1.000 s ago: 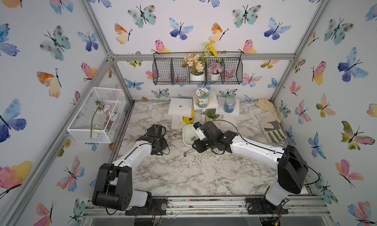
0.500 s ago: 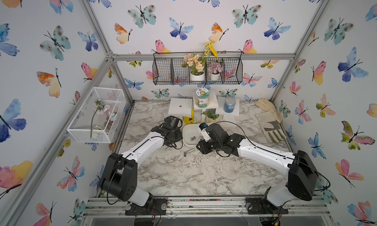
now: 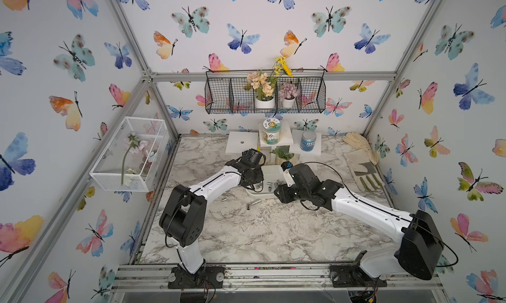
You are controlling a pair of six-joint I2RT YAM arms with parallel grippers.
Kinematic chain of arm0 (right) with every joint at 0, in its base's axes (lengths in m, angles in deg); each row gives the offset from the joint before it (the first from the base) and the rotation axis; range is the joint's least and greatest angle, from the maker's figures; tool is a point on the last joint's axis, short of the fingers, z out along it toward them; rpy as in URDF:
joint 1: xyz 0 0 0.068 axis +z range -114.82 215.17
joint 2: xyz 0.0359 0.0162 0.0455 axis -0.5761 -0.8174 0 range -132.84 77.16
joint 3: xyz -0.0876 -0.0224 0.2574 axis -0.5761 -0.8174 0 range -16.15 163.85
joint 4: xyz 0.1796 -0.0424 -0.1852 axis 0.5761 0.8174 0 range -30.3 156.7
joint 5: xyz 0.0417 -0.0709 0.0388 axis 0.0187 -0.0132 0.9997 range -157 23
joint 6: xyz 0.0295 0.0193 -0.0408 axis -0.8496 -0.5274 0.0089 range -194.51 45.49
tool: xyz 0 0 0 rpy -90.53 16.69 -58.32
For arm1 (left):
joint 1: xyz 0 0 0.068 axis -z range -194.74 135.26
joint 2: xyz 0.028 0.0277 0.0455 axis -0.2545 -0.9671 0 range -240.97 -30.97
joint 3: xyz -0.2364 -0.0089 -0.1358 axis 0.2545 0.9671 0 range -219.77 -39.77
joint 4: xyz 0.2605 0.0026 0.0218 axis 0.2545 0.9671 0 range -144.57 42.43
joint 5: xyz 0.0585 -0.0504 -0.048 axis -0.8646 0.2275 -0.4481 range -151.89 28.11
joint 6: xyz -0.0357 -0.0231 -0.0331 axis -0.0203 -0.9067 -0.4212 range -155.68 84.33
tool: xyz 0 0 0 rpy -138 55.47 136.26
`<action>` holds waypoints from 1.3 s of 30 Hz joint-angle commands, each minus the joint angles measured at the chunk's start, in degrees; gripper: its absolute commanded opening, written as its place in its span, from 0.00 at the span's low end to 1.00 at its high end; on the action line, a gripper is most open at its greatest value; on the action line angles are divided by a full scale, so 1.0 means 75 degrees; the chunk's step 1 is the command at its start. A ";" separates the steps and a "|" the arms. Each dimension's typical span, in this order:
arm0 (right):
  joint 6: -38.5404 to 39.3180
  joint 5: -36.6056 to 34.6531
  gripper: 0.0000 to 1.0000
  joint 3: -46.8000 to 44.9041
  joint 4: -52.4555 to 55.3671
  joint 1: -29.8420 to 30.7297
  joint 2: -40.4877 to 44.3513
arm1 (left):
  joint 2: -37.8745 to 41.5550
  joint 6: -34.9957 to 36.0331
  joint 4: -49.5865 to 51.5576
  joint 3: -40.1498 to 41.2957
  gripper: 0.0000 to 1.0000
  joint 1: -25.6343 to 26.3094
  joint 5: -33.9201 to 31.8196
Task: Put the socket on the desktop into the storage box
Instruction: Place the socket head in the storage box, then pick up the socket head from the center of the board.
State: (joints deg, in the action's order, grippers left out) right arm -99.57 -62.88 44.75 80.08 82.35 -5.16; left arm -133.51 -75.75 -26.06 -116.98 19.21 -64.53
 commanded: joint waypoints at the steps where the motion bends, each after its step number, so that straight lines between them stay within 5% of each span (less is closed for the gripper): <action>1: -0.0126 -0.0279 0.46 -0.0191 0.0162 -0.0067 0.0246 | -0.0387 -0.0010 0.0090 -0.0385 0.11 0.0165 0.0107; 26: -0.0254 -0.0374 0.46 -0.0480 0.0317 -0.0220 0.0626 | -0.2357 0.0112 -0.0193 -0.1491 0.15 0.0440 0.0213; 36: -0.0233 -0.0362 0.47 -0.0405 0.0353 -0.0223 0.0559 | -0.2223 0.0110 -0.0204 -0.1439 0.44 0.0462 0.0197; 39: -0.0239 -0.0365 0.46 -0.0384 0.0353 -0.0226 0.0570 | -0.2019 0.0112 -0.0197 -0.1304 0.45 0.0486 0.0171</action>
State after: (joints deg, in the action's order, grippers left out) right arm -101.06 -64.24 41.67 81.46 80.95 -1.58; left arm -150.82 -75.31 -27.90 -127.48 22.51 -63.72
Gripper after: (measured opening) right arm 0.465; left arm 0.451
